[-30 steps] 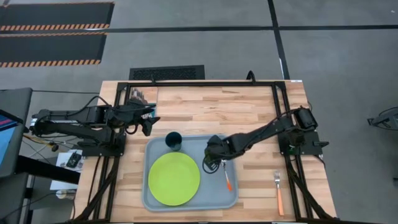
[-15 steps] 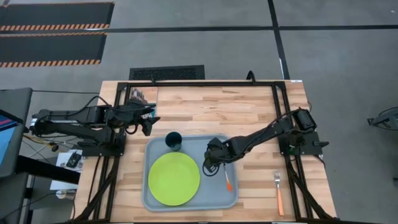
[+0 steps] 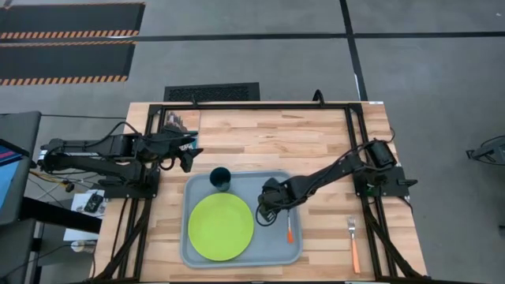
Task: Pick and place plate/cup/fork/spoon on tray
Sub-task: Put the orange fork on the gray serving tray to the left of the orange spoon
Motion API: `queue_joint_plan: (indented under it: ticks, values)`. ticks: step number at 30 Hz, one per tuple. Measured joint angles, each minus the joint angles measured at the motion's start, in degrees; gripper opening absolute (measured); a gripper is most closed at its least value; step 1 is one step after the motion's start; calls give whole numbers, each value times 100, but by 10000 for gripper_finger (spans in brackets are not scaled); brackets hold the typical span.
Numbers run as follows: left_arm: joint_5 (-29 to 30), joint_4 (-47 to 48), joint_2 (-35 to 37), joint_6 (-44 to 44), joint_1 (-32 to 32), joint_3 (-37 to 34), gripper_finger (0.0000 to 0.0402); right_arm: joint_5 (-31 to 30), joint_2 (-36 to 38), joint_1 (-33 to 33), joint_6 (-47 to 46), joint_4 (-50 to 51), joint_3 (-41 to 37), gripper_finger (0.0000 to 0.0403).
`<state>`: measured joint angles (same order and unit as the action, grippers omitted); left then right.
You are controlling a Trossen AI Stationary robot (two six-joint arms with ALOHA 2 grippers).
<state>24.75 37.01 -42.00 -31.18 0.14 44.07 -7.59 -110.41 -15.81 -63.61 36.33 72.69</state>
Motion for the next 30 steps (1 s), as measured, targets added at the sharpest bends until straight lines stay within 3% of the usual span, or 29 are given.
queue_joint_plan:
  ticks: [5, 8, 16, 23, 30]
  values:
    - [1, -25, 0, 6, 1, 0, 257, 3, 298, 19, 180, 130, 74, 141]
    - [-11, -10, 0, 6, 0, 0, 257, -3, 672, -150, 86, 748, 141, 141]
    - [2, 93, 0, 7, 0, 0, 257, 317, 1412, -1550, -2109, 3316, 18, 171]
    - [157, 80, 0, 7, 1, 0, 257, 1343, 1524, -2921, -4660, 2855, -686, 235]
    - [216, 77, 0, 9, 1, 0, 257, 1871, 1523, -3679, -6150, 2510, -1126, 238]
